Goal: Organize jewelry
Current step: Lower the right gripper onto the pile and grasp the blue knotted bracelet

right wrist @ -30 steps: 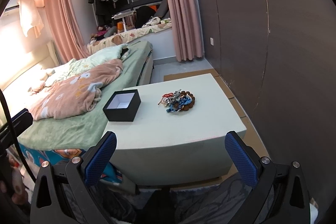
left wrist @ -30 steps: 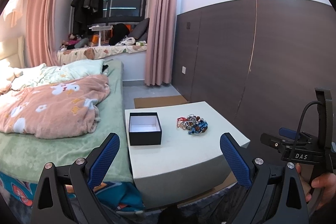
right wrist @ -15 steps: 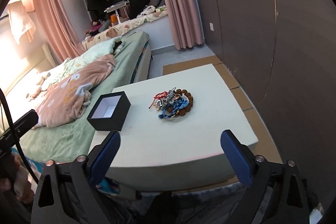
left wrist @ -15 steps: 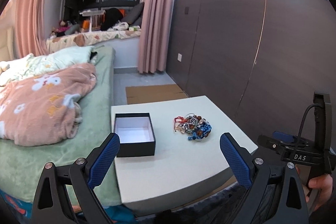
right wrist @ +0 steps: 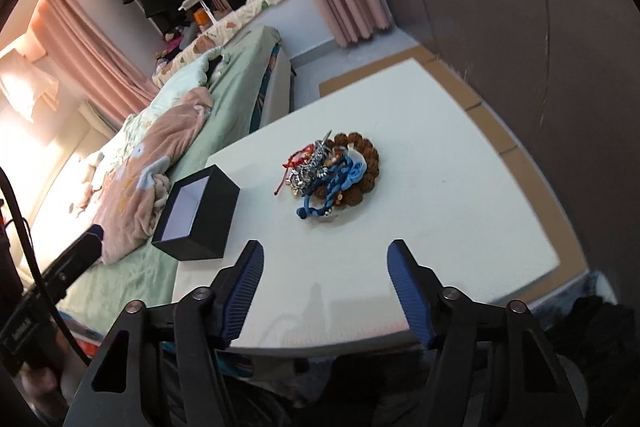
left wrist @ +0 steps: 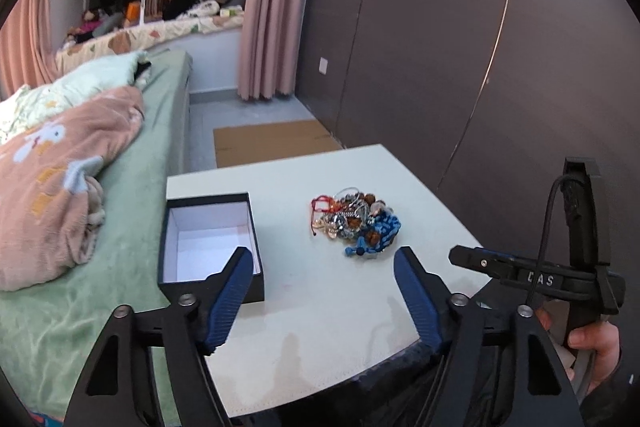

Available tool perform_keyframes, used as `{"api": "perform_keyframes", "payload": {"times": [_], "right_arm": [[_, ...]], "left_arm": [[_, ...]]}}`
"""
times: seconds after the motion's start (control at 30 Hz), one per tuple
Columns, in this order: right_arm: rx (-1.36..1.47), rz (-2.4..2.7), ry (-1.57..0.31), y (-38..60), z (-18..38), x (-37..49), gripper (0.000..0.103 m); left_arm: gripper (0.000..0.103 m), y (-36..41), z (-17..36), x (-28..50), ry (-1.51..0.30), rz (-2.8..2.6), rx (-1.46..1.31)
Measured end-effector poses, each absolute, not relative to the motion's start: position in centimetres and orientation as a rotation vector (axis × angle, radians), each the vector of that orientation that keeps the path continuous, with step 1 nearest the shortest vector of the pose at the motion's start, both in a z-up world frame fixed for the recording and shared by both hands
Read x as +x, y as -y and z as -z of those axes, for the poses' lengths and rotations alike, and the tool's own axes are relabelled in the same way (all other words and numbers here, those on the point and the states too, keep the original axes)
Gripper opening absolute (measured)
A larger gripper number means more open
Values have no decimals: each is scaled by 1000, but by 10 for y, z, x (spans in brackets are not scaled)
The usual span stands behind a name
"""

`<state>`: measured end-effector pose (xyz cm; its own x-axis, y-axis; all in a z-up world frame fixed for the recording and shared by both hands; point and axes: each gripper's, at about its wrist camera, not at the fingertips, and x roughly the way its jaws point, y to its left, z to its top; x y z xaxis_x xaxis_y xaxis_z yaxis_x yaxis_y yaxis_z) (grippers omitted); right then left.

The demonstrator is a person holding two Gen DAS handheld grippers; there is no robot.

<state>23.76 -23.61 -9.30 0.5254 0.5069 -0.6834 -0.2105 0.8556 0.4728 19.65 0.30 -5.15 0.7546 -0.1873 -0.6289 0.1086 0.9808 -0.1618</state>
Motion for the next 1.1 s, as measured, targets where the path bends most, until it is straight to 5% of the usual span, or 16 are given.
{"api": "perform_keyframes", "payload": {"times": [0.3,0.63,0.9,1.1], "right_arm": [[425,-452,-1012,223,121,288,51],[457,-448,-1096,203,147,333,49],[479,-447,-1153,207,162,346,10],[501,-481,-1115,223,155,337,10]], "left_arm": [[64,-5,70,237,-796,181,-131],[64,-3,82,270,-867,167,-108],[64,5,87,293,-903,159,-76],[64,23,93,310,-919,181,-66]]}}
